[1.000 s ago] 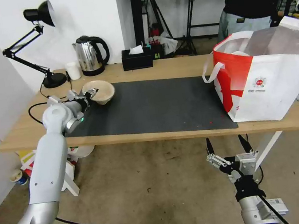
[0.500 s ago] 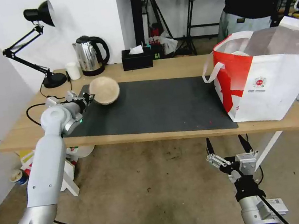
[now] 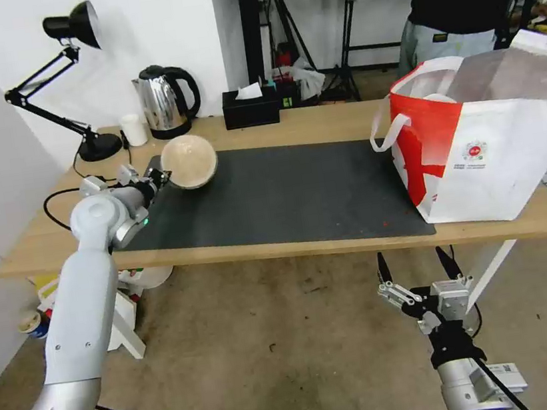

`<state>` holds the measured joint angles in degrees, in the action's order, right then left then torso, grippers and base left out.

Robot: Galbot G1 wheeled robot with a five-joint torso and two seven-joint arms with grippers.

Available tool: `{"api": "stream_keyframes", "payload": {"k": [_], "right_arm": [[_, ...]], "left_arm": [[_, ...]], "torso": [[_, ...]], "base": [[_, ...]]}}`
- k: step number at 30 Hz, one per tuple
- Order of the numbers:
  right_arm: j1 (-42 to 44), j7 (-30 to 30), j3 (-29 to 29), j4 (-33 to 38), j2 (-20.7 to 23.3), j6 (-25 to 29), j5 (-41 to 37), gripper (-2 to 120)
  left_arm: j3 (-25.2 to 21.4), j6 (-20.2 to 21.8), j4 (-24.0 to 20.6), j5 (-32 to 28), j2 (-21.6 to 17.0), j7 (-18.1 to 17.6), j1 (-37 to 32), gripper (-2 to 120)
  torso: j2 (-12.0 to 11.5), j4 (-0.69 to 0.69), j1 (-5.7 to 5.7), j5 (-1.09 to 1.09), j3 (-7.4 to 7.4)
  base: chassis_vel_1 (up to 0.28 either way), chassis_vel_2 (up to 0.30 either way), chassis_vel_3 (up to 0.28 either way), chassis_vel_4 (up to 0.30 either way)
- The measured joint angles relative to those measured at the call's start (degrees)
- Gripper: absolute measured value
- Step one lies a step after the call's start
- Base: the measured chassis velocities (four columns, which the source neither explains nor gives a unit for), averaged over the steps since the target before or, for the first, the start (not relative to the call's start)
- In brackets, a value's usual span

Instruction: Pick up the trash from the table and place it into the takeout bag.

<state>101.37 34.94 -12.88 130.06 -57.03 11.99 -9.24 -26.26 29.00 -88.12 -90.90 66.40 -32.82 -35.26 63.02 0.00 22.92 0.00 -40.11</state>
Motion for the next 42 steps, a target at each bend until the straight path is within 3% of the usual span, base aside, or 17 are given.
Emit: {"api": "stream_keyframes", "payload": {"k": [6,13,15,18,20,23,29,34,42], "right_arm": [[0.0,0.0,0.0,0.0,0.0,0.0,0.0,100],[0.0,0.0,0.0,0.0,0.0,0.0,0.0,100],[0.0,0.0,0.0,0.0,0.0,0.0,0.0,100],[0.0,0.0,0.0,0.0,0.0,0.0,0.0,100],[0.0,0.0,0.0,0.0,0.0,0.0,0.0,100],[0.0,0.0,0.0,0.0,0.0,0.0,0.0,100],[0.0,0.0,0.0,0.0,0.0,0.0,0.0,100],[0.0,0.0,0.0,0.0,0.0,0.0,0.0,100],[0.0,0.0,0.0,0.0,0.0,0.0,0.0,100]], "left_arm": [[1.3,-0.6,-5.5,-2.6,-2.2,2.2,0.8,0],[6.6,-3.9,-9.7,-3.8,-6.2,10.0,4.0,0],[7.3,-4.2,-9.7,-3.8,-6.6,10.9,4.4,0],[11.5,-6.8,-9.9,-3.7,-9.2,17.0,7.2,0],[12.3,-7.1,-10.0,-3.7,-9.5,18.2,7.6,0],[16.2,-8.7,-10.6,-3.6,-10.8,23.4,10.2,0],[22.4,-10.2,-10.3,-2.0,-12.3,29.6,15.7,0],[26.8,-11.4,-9.1,-1.7,-12.3,31.9,19.8,0],[33.5,-13.0,-4.8,-1.2,-8.4,34.3,25.1,0]], "torso": [[0.0,0.0,0.0,0.0,0.0],[0.0,0.0,0.0,0.0,0.0],[0.0,0.0,0.0,0.0,0.0],[0.0,0.01,0.0,0.0,0.0],[0.0,0.01,0.0,0.0,0.0],[0.0,0.0,0.0,0.0,0.0],[0.0,0.0,0.0,0.01,0.0],[0.0,0.0,0.0,0.02,0.0],[0.0,-0.01,0.0,0.0,-0.01]], "base": [[0.0,0.0,0.0,0.0],[0.0,0.0,0.0,0.0],[0.0,0.0,0.0,0.0],[0.0,0.0,0.0,0.0],[0.0,0.0,0.0,0.0],[0.0,0.0,0.0,0.0],[0.0,0.0,0.0,0.0],[0.0,0.0,0.0,0.0],[0.0,0.0,0.0,0.0]]}}
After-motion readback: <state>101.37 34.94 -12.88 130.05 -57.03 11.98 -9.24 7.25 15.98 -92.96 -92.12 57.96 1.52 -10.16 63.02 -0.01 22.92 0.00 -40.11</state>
